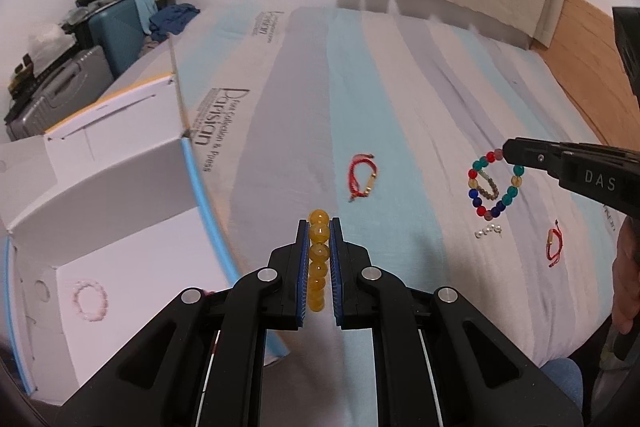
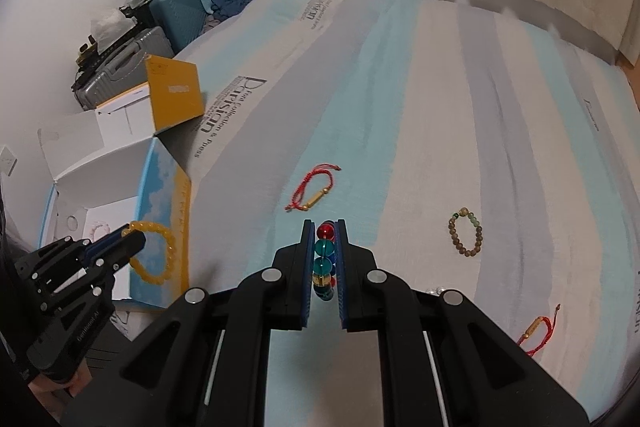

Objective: Organize jewelry

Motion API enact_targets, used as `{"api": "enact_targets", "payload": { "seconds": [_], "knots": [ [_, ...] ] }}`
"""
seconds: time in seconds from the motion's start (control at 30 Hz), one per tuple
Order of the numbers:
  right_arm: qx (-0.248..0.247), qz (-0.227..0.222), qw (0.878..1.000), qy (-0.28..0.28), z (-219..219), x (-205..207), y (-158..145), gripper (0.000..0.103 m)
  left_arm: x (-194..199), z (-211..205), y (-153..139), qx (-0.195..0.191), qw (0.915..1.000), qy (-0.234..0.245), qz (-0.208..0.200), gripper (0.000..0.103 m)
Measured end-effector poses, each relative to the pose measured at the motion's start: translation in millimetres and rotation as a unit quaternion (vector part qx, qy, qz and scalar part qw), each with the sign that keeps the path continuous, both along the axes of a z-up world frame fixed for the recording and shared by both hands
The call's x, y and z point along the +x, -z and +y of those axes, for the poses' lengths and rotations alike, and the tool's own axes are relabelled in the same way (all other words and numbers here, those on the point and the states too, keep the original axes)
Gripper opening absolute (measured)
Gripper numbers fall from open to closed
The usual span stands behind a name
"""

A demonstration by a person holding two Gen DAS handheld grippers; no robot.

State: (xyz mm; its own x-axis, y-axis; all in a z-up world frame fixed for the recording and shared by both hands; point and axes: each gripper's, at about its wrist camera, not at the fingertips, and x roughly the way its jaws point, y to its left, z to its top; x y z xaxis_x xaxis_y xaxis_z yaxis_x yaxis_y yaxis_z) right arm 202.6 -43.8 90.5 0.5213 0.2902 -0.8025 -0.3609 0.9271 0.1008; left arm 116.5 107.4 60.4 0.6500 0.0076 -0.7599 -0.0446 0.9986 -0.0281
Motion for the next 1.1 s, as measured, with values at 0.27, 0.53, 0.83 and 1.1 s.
{"api": "enact_targets", "payload": {
  "seconds": [0.27,0.53,0.83,1.1],
  "knots": [
    [0.006,-0.014,1.0,-0.018,27.1,-14.7,-18.8,0.009,-22.3,32.2,-18.0,0.008,0.9996,-0.024,-0.01,0.008],
    [0.007,-0.028,0.999,-0.046,68.8,-33.0,-37.9,0.009,-45.3,68.2,-27.3,0.016,0.9986,-0.049,-0.011,0.008],
    [0.019,-0.042,0.996,-0.079,119.1,-53.2,-57.7,0.009,-82.4,117.6,-37.7,0.023,0.9957,-0.089,-0.012,0.008],
    [0.023,-0.051,0.991,-0.119,170.4,-72.3,-66.9,0.009,-110.7,162.7,-38.0,0.018,0.9913,-0.13,-0.007,0.008]
  ]
}}
